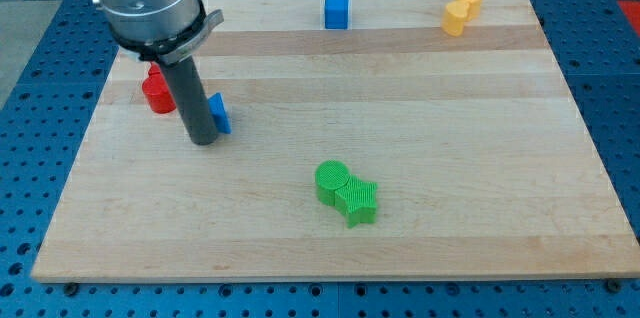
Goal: Move the blue triangle diagonally top right to the red blocks
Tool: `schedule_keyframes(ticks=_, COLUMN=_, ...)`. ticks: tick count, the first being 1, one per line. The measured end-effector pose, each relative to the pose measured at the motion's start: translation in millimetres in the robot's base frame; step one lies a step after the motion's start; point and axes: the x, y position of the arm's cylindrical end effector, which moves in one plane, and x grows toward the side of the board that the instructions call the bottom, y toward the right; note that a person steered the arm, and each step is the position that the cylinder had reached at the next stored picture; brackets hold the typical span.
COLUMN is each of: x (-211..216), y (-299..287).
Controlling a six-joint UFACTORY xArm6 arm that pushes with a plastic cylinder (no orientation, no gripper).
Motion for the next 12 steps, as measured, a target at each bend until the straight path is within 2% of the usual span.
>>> schedule_keyframes(ticks=2, x=-34, y=0)
schedule_keyframes(ticks=7, x=-119, y=53)
schedule_keyframes(ticks=9, x=-128, y=90)
schedule_keyframes(ticks=12, x=-179, y=95)
